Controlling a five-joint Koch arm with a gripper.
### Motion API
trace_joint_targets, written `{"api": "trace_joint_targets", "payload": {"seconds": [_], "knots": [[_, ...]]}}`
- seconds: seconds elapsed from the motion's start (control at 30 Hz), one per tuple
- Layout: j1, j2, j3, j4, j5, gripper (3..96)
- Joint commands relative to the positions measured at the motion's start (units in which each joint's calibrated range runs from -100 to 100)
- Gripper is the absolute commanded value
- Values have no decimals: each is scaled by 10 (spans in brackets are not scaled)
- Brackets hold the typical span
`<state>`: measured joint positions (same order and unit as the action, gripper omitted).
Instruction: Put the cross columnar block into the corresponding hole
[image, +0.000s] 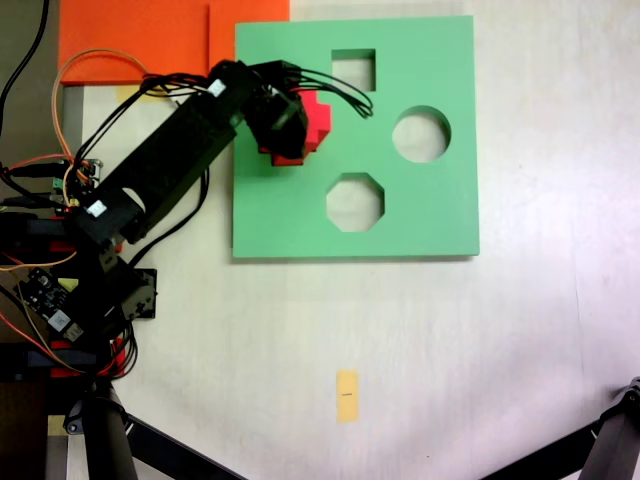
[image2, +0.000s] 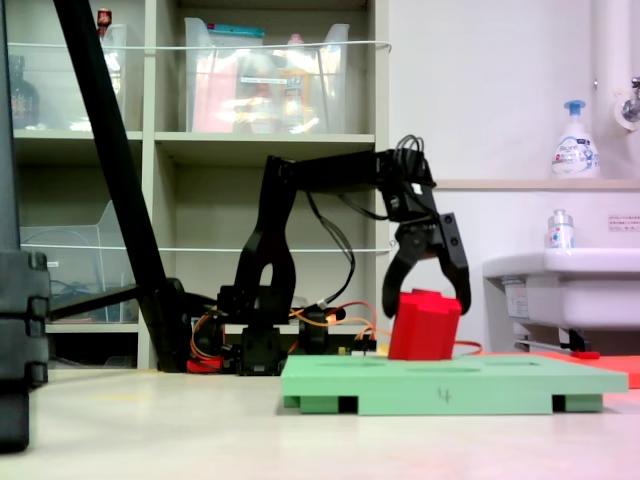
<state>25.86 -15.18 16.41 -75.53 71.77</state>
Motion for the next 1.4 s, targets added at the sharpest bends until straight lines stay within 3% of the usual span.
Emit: {"api": "trace_joint_targets", "payload": {"seconds": [0.03, 0.4, 0.53, 0.7, 0.97, 1.4], "knots": [[6, 22, 25, 19, 6, 339], [8, 120, 23, 19, 9, 359], [8, 118, 21, 16, 9, 547], [9, 113, -6, 16, 9, 570], [10, 85, -15, 9, 8, 849], [11, 40, -15, 1, 0, 872]]}}
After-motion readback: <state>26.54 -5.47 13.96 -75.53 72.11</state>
